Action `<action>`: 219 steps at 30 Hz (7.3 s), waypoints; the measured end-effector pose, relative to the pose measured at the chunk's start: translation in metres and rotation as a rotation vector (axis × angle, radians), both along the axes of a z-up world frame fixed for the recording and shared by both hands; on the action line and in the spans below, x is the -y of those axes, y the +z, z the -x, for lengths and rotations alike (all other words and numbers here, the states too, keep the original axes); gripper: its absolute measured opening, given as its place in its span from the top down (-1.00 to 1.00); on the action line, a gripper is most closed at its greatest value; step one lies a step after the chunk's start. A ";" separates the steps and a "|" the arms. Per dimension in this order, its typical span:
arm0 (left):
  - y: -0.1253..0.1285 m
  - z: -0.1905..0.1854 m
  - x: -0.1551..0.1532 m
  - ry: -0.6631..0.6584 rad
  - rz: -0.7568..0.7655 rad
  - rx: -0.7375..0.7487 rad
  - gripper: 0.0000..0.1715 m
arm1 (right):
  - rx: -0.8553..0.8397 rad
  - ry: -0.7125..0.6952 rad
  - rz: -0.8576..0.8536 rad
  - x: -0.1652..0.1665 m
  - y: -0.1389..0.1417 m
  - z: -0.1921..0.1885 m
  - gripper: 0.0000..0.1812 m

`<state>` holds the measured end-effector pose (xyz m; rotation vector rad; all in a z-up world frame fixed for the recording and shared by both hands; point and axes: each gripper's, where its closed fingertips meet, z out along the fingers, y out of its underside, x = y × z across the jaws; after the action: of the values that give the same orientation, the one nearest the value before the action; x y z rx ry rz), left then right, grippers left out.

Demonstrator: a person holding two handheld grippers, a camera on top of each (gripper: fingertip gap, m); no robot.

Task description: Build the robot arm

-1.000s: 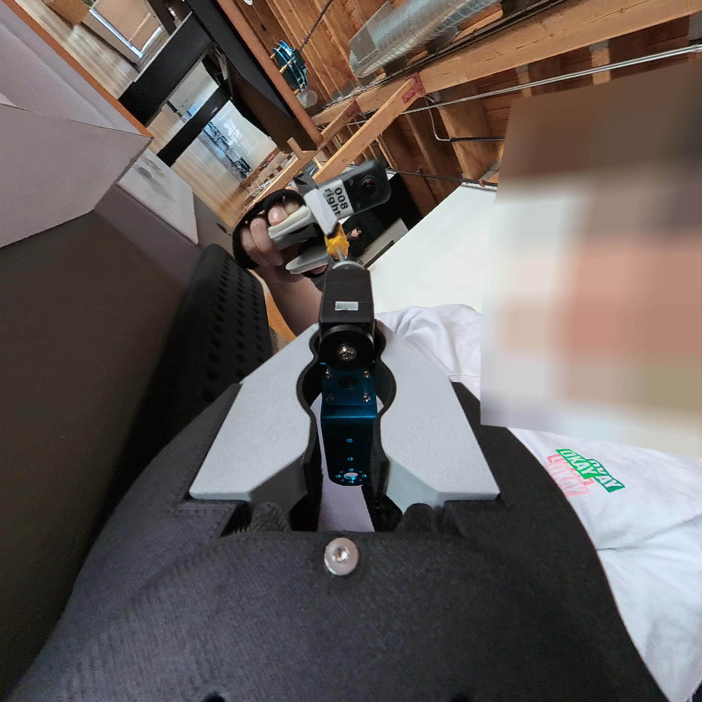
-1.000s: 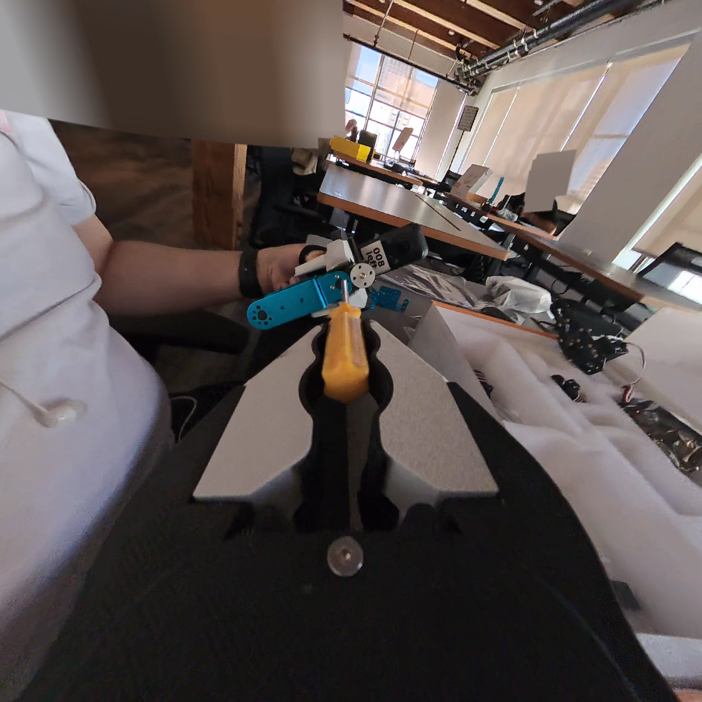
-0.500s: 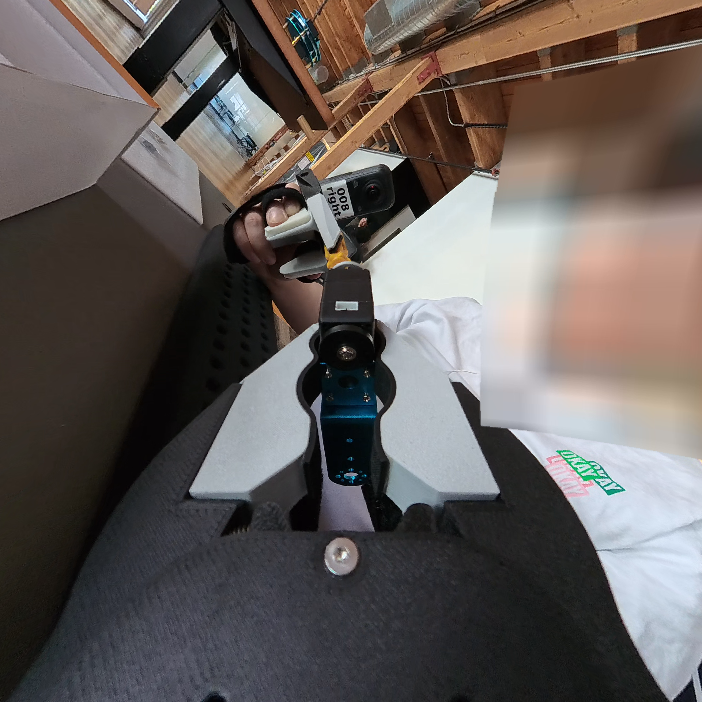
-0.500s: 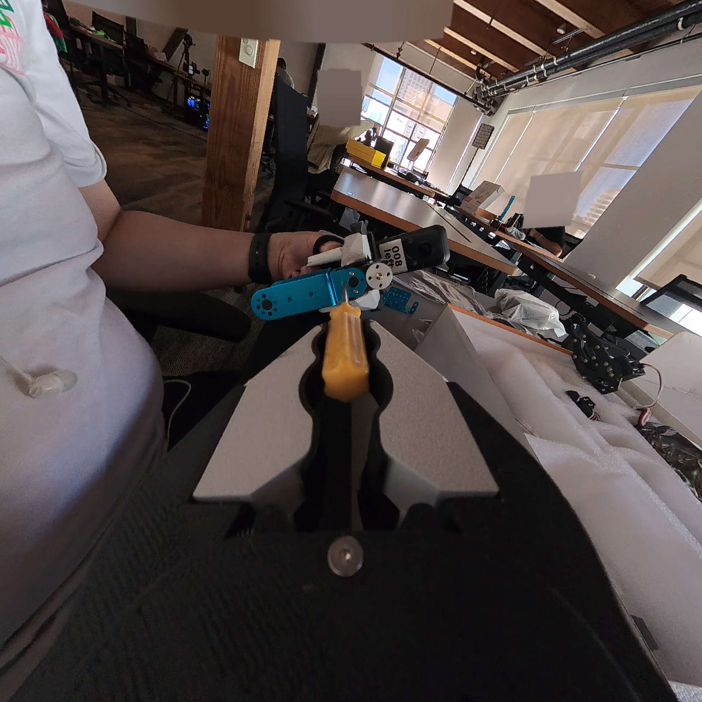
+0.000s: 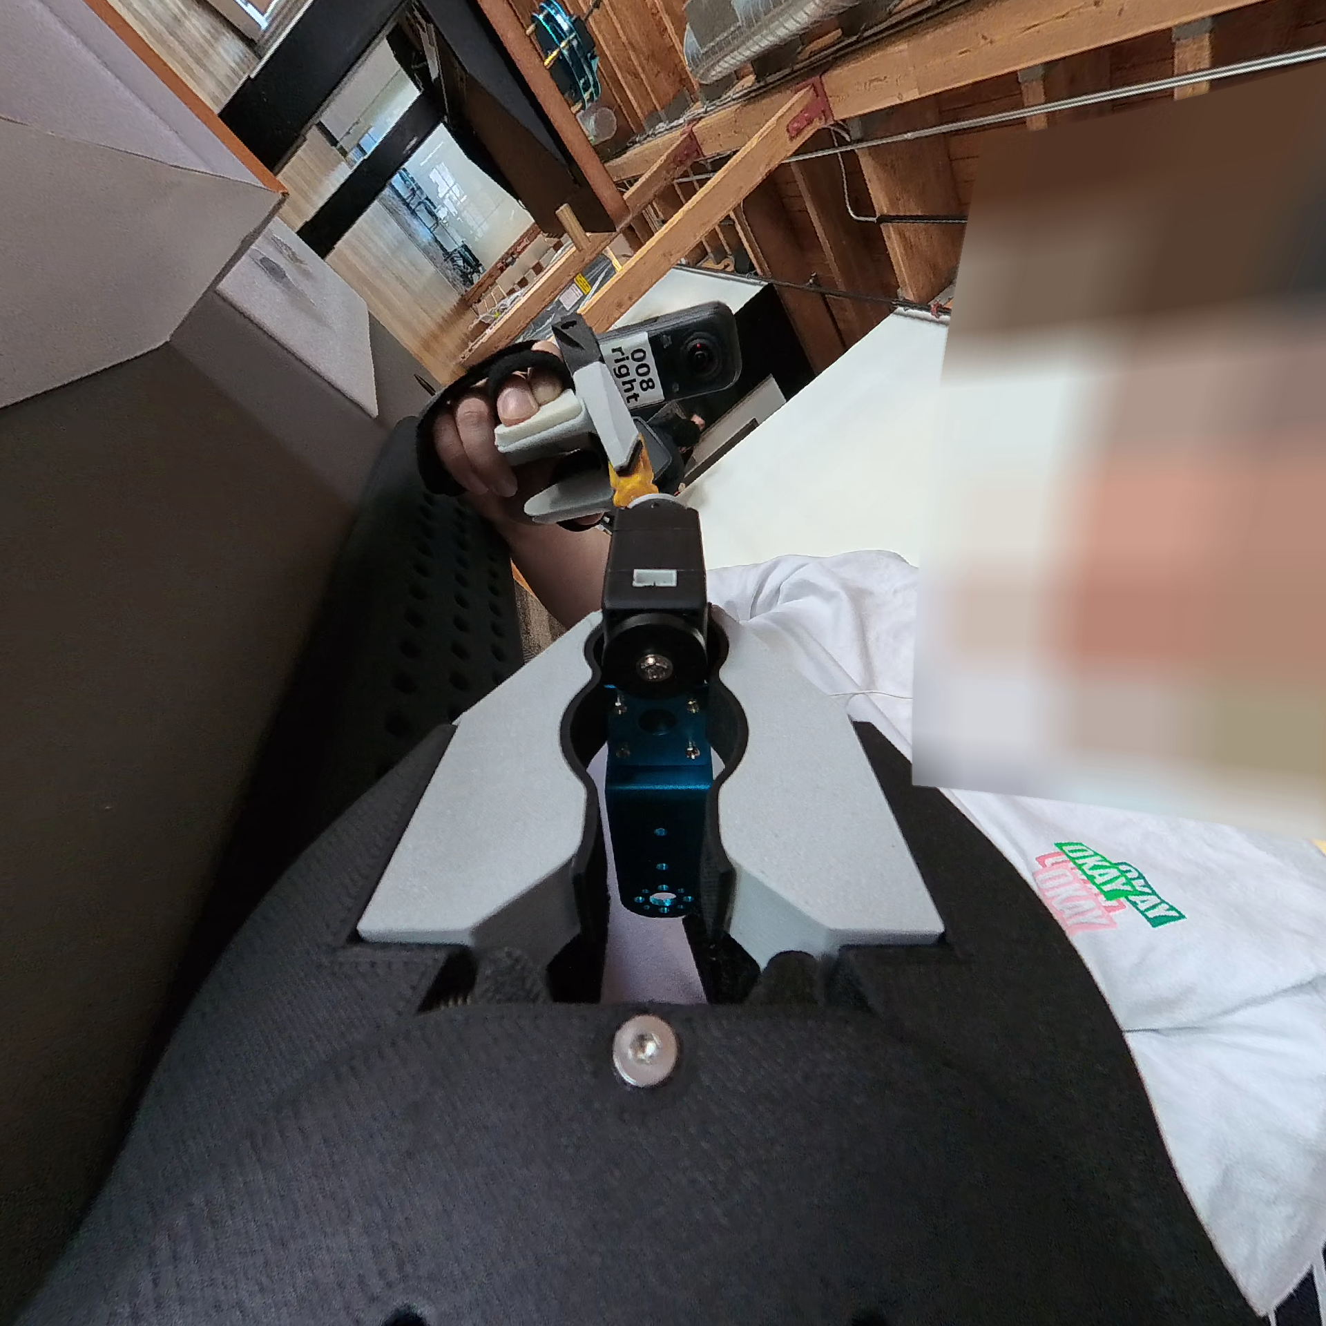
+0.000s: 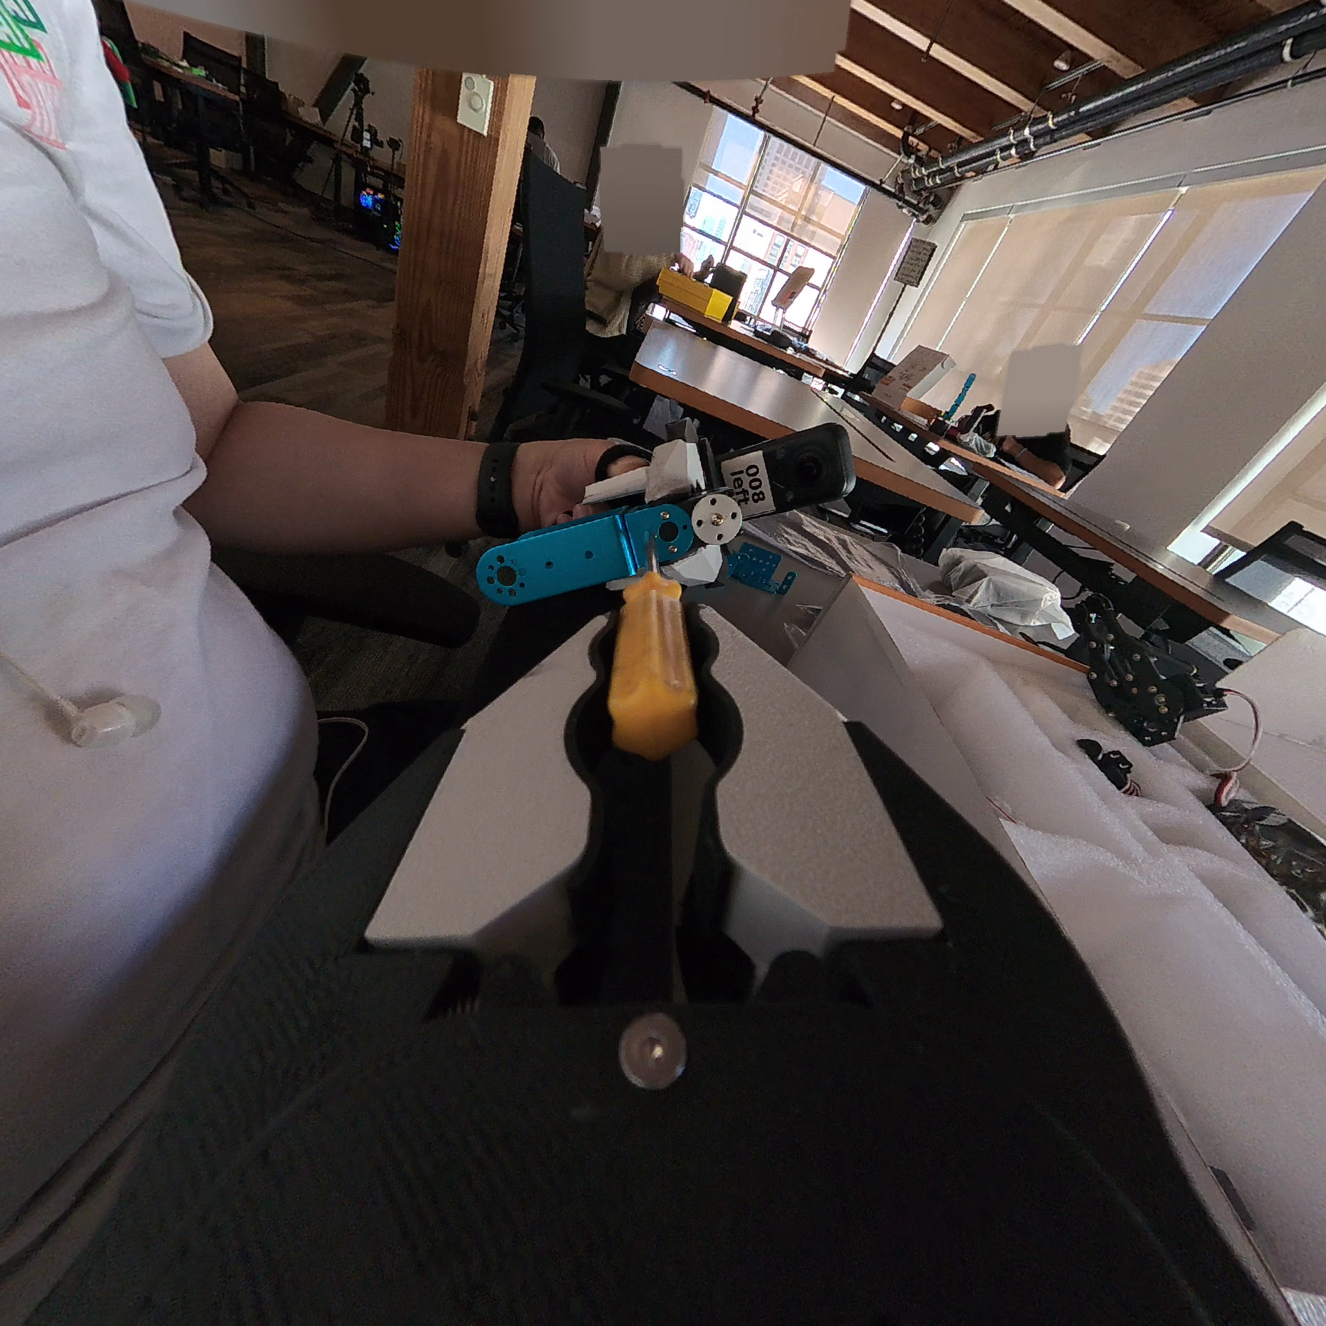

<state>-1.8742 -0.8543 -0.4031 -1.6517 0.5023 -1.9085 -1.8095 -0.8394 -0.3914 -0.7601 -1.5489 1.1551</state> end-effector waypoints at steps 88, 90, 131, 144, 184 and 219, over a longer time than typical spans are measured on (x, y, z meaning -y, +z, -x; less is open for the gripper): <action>-0.019 0.011 -0.032 0.162 0.165 -0.060 0.76 | 0.369 -0.279 -0.168 -0.029 -0.053 0.010 0.81; -0.020 0.009 -0.030 0.155 0.157 -0.072 0.76 | 0.393 -0.245 -0.091 -0.028 -0.055 0.009 0.81; -0.019 0.012 -0.034 0.249 0.054 -0.130 0.75 | 0.684 -0.010 0.690 -0.019 -0.059 0.008 0.81; -0.016 0.011 -0.031 0.255 -0.001 -0.140 0.75 | 0.796 0.149 1.085 -0.011 -0.055 0.007 0.82; -0.008 0.013 -0.028 0.295 -0.103 -0.138 0.75 | 0.726 0.099 1.211 -0.015 -0.045 0.013 0.82; -0.018 0.025 -0.046 0.256 0.212 0.002 0.75 | 0.183 -0.305 -0.350 -0.033 -0.045 0.022 0.82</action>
<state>-1.8996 -0.8082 -0.4209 -1.7514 0.0815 -1.8208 -1.8319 -0.8065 -0.4359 -0.8433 -1.6590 0.5847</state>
